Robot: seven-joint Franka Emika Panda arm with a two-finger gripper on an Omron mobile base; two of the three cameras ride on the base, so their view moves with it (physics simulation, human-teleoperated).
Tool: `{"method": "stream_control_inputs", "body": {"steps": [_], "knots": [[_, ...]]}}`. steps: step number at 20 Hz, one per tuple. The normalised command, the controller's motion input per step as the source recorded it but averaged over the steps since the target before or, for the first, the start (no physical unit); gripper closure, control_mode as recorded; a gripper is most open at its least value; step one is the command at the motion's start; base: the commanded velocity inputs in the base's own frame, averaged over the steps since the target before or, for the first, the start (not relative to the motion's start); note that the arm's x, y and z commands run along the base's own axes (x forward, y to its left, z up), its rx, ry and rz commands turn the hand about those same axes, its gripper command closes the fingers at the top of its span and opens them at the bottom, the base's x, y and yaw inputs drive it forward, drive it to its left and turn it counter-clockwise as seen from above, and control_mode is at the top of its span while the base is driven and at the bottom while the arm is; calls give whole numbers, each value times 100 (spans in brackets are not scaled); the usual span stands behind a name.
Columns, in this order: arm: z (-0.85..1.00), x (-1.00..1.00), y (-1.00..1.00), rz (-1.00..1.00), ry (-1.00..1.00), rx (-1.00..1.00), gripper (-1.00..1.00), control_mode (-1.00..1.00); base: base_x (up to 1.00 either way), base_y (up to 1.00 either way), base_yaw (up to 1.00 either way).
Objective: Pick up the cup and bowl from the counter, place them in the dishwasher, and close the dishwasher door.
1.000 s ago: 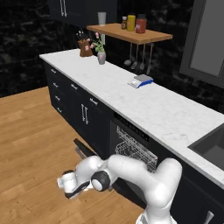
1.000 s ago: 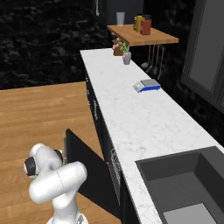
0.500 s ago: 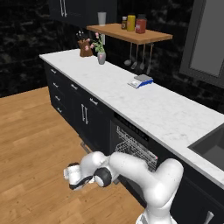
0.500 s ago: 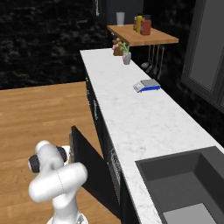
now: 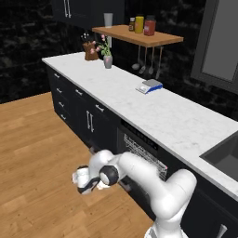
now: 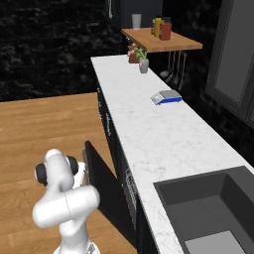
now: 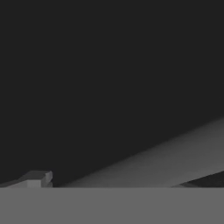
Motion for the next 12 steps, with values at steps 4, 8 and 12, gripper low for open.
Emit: {"method": "stream_control_inputs", "body": {"steps": [4, 8, 12], "knots": [[0, 100, -100, -4, 31, -22, -100, -100, 0, 0, 0], [0, 100, -100, -4, 32, -22, -100, -100, 0, 0, 0], [-2, 100, -100, -2, 33, -23, -100, -100, 0, 0, 0]]}}
